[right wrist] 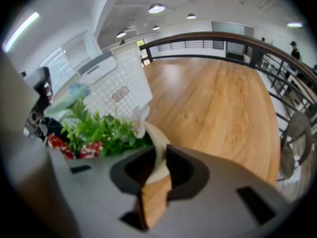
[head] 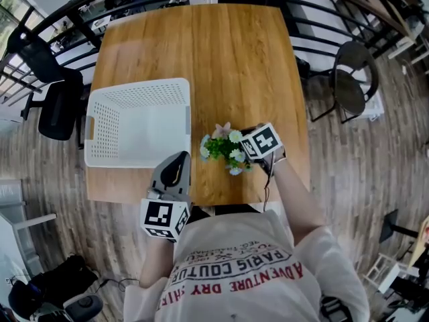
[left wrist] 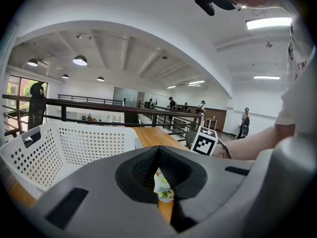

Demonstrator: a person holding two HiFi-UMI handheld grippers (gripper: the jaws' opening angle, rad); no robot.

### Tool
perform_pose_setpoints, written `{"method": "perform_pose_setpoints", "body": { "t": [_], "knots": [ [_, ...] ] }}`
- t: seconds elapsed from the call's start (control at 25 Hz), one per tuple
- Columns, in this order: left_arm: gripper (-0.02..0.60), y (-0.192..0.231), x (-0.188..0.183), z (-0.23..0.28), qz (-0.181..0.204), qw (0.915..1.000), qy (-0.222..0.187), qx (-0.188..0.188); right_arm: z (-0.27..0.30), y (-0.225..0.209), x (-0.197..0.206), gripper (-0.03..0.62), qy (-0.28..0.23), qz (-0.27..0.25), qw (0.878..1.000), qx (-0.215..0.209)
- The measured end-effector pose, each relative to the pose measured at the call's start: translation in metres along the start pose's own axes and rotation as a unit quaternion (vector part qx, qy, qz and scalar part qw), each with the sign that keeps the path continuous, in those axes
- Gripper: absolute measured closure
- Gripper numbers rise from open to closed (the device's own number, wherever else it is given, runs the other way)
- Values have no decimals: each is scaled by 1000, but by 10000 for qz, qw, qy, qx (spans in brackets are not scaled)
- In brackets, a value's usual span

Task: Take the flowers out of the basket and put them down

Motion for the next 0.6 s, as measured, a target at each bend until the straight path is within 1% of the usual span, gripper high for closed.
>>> {"method": "perform_pose_setpoints", "body": {
  "t": [0.4, 0.48, 0.56, 0.6],
  "knots": [
    [555, 5, -3, -3, 11, 10000, 11, -49, 8, -8, 5, 493, -256, 618, 9976, -155],
    [555, 7, -4, -3, 17, 10000, 4, -50, 8, -11, 6, 483, -290, 652, 9974, -105],
    [555, 9, -5, -3, 38, 10000, 1, -44, 7, -14, 6, 413, -259, 492, 9984, 86],
    [555, 10, -6, -3, 50, 10000, -3, -44, 5, -15, 6, 390, -225, 377, 9989, 180]
  ]
}}
Point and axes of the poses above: the fingertips, and each gripper's own axes: z forward along the fingers, y to its left, x out of its underside, the point moved 3 cm from there along -z, backward along the fingers, and after that the axes turned 15 degrees about -x, right-handed, at the moved point
